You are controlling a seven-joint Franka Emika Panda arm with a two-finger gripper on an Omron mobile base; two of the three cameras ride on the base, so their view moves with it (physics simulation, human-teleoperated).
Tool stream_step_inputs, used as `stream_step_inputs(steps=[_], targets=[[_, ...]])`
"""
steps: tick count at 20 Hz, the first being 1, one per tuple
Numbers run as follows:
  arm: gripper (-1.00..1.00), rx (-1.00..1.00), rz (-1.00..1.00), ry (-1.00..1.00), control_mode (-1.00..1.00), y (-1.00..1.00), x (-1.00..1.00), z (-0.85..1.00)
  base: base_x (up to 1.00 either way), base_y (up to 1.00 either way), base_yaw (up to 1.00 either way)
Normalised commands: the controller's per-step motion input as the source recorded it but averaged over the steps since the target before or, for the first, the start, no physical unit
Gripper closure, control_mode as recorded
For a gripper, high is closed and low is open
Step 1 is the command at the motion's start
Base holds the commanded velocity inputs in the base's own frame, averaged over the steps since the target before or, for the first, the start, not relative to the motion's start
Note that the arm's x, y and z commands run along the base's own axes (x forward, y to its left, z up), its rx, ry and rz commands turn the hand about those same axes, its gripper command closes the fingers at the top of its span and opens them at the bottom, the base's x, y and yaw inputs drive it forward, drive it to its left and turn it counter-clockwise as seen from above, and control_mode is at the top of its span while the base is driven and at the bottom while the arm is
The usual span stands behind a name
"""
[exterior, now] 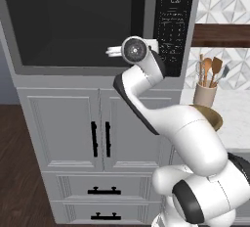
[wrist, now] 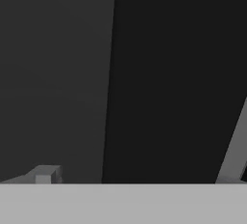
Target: Open the microwave, place the bowl with waffle inside the microwave, then close the microwave door and turn it on.
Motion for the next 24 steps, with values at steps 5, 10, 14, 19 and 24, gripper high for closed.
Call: stream_step_inputs(steps=[5,10,14,19,24], targets=[[-1.0,0.0,0.0,0.0,-1.0,0.01,0.63,-0.46,0.0,0.0,0.0],[1.0,0.0,0.0,0.0,-1.0,0.14,0.99,-0.75,0.0,0.0,0.0],[1.0,0.0,0.08,-0.03,-1.0,0.48,1.0,-0.74,0.0,0.0,0.0],[1.0,0.0,0.21,0.0,-1.0,0.85,0.81,-0.64,0.0,0.0,0.0],[1.0,-0.01,0.26,0.0,-1.0,1.0,0.23,-0.45,0.0,0.0,0.0]])
